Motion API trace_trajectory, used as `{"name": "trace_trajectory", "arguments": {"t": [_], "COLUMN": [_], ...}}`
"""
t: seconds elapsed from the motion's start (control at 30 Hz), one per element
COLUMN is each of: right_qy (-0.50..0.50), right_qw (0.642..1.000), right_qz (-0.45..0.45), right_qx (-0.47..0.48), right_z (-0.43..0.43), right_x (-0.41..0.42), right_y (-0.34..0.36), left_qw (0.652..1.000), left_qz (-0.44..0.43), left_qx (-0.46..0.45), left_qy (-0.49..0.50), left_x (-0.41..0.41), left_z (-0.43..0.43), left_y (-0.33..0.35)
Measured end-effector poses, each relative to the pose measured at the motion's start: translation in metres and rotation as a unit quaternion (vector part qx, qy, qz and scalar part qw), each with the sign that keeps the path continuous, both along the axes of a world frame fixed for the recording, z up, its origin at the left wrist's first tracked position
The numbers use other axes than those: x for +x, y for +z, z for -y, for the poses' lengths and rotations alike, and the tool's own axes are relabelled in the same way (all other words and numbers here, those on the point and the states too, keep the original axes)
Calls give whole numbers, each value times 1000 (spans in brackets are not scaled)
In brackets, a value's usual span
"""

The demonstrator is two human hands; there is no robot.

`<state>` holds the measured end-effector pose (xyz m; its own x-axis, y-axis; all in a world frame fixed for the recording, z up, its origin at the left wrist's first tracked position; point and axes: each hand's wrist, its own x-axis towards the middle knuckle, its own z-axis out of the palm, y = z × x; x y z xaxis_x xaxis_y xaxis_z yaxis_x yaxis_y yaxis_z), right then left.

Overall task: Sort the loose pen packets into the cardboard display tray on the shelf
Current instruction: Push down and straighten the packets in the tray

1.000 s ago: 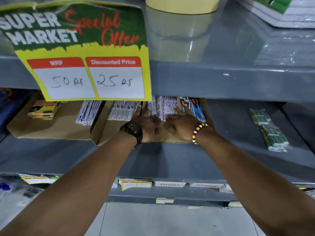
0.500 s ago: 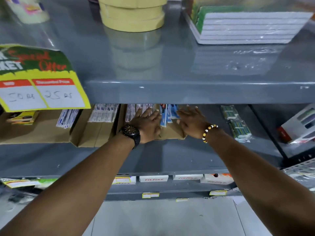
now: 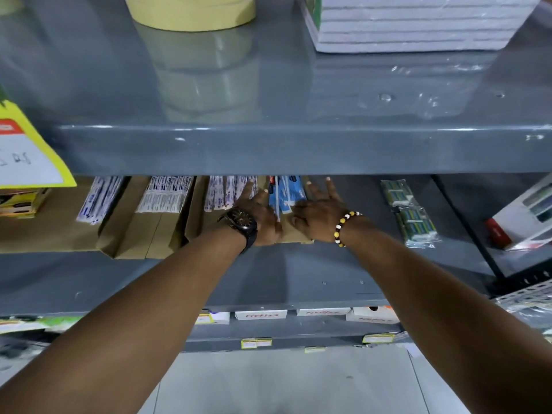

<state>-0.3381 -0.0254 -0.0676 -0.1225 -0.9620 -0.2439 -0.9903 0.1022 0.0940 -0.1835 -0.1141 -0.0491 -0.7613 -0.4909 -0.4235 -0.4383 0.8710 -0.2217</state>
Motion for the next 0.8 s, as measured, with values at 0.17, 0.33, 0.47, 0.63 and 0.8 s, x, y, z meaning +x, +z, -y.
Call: {"name": "trace_trajectory", "arguments": {"t": [0.17, 0.33, 0.47, 0.63, 0.8], "right_qy": [0, 10, 19, 10, 19], "right_qw": [1000, 999, 999, 1000, 1000], "right_qz": [-12, 9, 16, 22, 4], "right_qx": [5, -46, -40, -13, -20], "right_z": [11, 7, 8, 17, 16], "right_x": [0, 4, 6, 5, 3], "right_y": [-3, 3, 6, 0, -3], "left_qw": [1000, 998, 995, 998, 998], "left_qz": [9, -40, -89, -55, -53], "left_qx": [-9, -38, -15, 20, 0], "left_qy": [8, -9, -38, -24, -30], "left_x": [-9, -6, 3, 6, 1], "left_z": [8, 14, 11, 13, 19], "left_y": [-4, -4, -6, -7, -10]}}
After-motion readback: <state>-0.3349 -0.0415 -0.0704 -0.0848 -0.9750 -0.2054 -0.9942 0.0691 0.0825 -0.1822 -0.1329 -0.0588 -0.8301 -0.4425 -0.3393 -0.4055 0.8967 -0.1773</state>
